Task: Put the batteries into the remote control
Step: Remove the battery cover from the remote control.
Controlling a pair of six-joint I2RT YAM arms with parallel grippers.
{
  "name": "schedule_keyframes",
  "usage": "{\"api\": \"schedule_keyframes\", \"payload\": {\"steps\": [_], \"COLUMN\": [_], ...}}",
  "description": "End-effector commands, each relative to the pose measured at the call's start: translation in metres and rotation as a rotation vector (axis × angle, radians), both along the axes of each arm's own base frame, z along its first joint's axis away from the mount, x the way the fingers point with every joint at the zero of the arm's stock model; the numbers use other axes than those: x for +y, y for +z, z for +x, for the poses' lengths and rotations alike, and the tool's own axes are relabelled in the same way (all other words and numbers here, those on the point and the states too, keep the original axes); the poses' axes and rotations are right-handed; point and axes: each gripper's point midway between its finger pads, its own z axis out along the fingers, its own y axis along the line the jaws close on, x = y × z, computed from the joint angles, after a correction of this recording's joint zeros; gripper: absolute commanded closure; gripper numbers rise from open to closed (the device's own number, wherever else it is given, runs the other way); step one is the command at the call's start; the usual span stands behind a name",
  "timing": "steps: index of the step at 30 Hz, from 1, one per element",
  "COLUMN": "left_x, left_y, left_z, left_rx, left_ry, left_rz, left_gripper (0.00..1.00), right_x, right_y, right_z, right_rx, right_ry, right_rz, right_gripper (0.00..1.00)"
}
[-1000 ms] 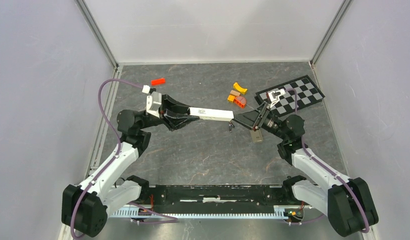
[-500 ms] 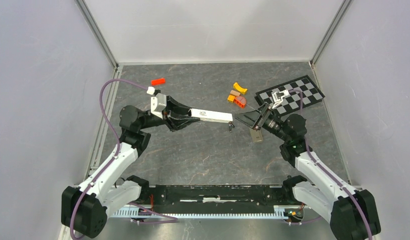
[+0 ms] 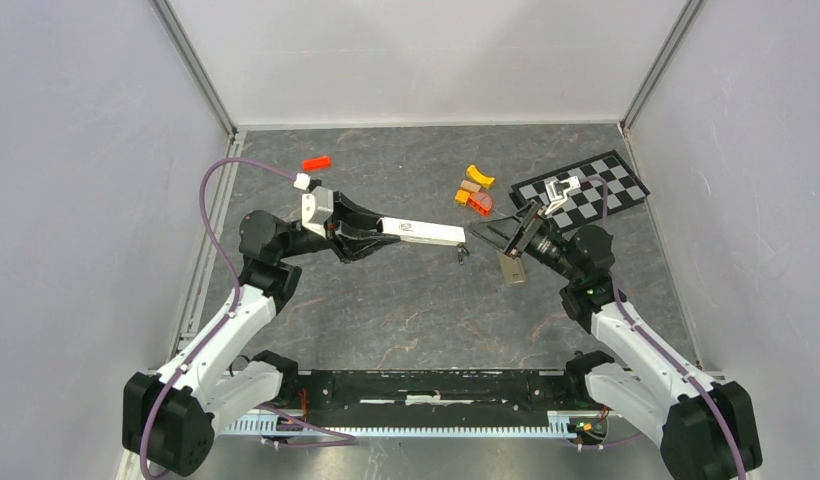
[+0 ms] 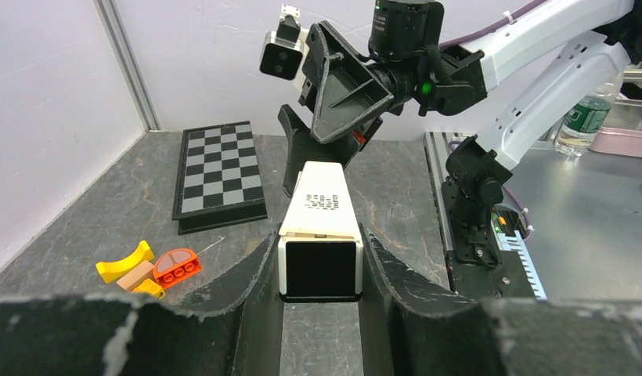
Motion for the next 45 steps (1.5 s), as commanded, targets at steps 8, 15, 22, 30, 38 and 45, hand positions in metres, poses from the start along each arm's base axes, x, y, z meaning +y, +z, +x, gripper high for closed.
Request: {"api": "schedule_keyframes", "payload": {"steps": [8, 15, 22, 30, 38, 45], "left_x": [0.000, 0.000, 0.002, 0.002, 0.002, 0.014], "left_y": [0.022, 0.015, 0.007, 0.001, -0.009, -0.042], "left_z": [0.001, 0.004, 0.010, 0.015, 0.022, 0.037], "left_rx": [-0.089, -0.080, -0.061, -0.028, 0.031, 0.153], "left_ry": [-0.001, 0.014, 0.040, 0.060, 0.087, 0.227], "left_rz": [-0.025, 0.003, 0.039, 0.057, 0.078, 0.171], "left_gripper": [0.98, 0.98, 0.98, 0.98, 0.98, 0.98], "right_x": [0.026, 0.029, 0.029, 0.029, 0.027, 0.018], "right_y": [0.035, 0.039, 0.038, 0.035, 0.016, -0.005], "right_z": [-0.011, -0.015, -0.017, -0.022, -0.018, -0.006], "right_rx": [-0.106, -0.105, -0.075, -0.034, 0.020, 0.025], "right_ry": [0.126, 0.145, 0.156, 0.168, 0.143, 0.053], "right_rz": [0.042, 0.052, 0.064, 0.100, 0.111, 0.072], "right_gripper": [0.29, 0.49, 0.70, 0.87, 1.00, 1.00]}}
